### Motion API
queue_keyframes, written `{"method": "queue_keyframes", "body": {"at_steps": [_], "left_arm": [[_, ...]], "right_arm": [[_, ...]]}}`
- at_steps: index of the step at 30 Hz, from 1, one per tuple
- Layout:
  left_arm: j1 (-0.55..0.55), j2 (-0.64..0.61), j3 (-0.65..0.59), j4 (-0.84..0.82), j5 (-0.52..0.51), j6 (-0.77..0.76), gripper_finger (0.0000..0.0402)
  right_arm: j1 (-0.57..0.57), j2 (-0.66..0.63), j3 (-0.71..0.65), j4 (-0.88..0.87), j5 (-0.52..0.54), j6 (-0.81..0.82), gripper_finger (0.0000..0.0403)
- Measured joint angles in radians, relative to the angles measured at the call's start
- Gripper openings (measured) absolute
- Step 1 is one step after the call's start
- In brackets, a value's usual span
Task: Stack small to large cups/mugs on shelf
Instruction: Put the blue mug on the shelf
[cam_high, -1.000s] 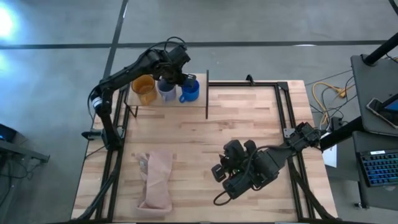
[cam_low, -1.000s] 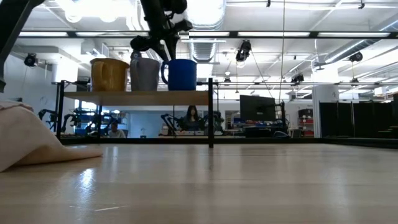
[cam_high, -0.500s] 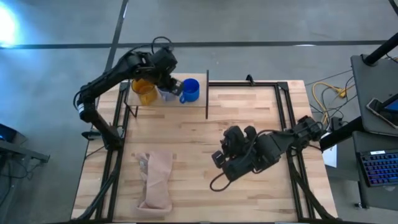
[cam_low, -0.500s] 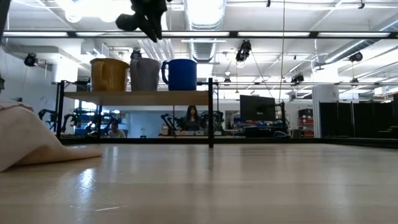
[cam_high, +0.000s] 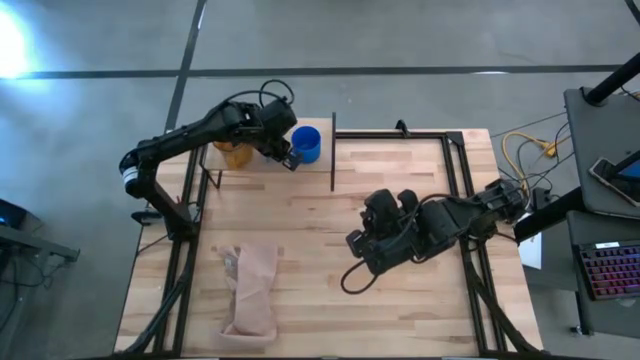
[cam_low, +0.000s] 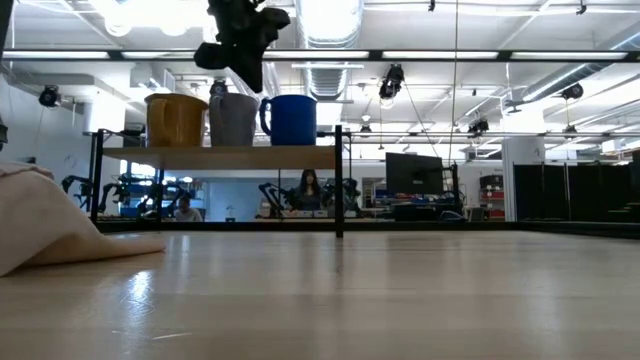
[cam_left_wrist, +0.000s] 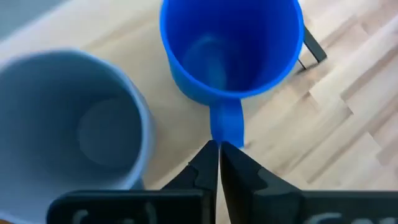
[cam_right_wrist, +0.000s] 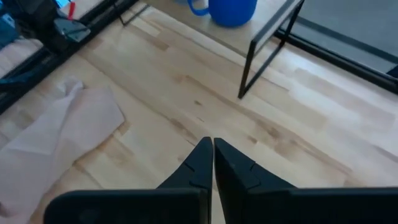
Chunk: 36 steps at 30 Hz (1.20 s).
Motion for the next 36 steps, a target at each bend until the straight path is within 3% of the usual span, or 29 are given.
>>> {"method": "queue_keyframes", "body": {"at_steps": [4, 16, 36], "left_arm": [[0.000, -0.001, -0.002, 0.005, -0.045, 0.007, 0.0001], [-0.001, 0.014, -0.031, 0.028, -0.039, 0.007, 0.0000], [0.000, 0.033, -0.053, 0.141, 0.009, 0.007, 0.0000]], "right_arm": [[0.000, -0.022, -0.058, 0.000, -0.023, 0.032, 0.0009], [0.000, -0.114, -0.236, 0.007, -0.052, 0.166, 0.0009], [-0.002, -0.131, -0.242, 0.042, -0.042, 0.145, 0.0009]]}}
